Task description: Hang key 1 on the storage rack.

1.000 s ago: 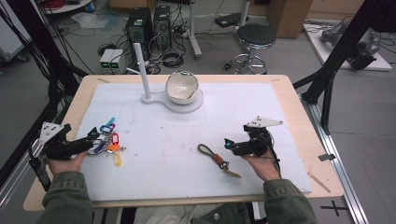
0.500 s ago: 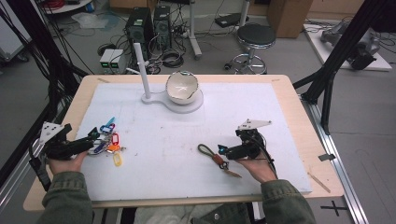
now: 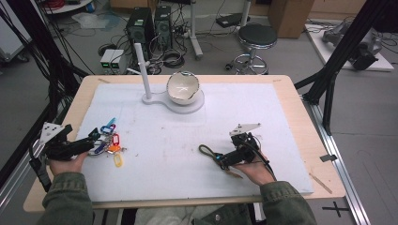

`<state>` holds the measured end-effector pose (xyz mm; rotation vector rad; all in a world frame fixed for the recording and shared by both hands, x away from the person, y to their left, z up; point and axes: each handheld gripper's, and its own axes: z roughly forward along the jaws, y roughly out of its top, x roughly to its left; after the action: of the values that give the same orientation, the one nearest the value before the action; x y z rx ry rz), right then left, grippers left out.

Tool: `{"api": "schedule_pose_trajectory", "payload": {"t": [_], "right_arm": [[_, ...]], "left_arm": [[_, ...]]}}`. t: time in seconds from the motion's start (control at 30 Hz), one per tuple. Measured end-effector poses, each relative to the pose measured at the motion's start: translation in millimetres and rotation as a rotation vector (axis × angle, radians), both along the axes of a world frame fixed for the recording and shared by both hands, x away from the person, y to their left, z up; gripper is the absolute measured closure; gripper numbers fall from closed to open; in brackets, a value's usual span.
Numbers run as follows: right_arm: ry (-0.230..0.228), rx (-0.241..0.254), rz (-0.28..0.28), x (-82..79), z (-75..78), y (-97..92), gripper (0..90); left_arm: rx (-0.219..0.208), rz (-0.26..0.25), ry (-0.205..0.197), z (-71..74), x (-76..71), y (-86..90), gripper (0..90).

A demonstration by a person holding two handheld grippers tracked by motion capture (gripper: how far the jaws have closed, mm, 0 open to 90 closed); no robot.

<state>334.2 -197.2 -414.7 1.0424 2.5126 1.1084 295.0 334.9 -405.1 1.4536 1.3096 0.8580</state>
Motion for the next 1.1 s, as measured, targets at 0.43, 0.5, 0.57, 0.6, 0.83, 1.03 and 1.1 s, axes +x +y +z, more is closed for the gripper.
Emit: {"api": "schedule_pose_trajectory", "payload": {"t": [0.43,0.5,0.57,0.6,0.83,1.03,1.1], "right_arm": [[0.08,-0.072,0.05,-1.3,-5.2,8.3,24.6],[0.085,-0.076,0.054,-1.2,-5.7,8.4,29.2],[0.089,-0.076,0.055,-1.2,-5.9,8.4,34.3],[0.091,-0.068,0.063,-1.0,-6.0,8.2,38.3],[0.115,-0.077,0.098,-3.2,-6.3,11.1,52.8],[0.144,-0.098,0.124,-4.1,-7.7,14.8,66.5],[0.15,-0.097,0.122,-3.9,-7.4,14.6,68.0]], "left_arm": [[0.003,0.005,-0.001,0.0,0.0,0.0,1.7],[0.002,0.004,0.0,0.0,0.1,0.0,1.7],[0.004,0.005,0.002,-0.1,0.1,0.1,1.7],[0.004,0.005,0.003,-0.2,0.2,0.1,1.7],[0.004,0.008,0.002,-0.3,0.3,0.2,1.7],[0.001,0.005,-0.002,-0.1,0.2,0.2,1.7],[0.001,0.005,-0.001,-0.3,0.3,0.3,1.7]]}}
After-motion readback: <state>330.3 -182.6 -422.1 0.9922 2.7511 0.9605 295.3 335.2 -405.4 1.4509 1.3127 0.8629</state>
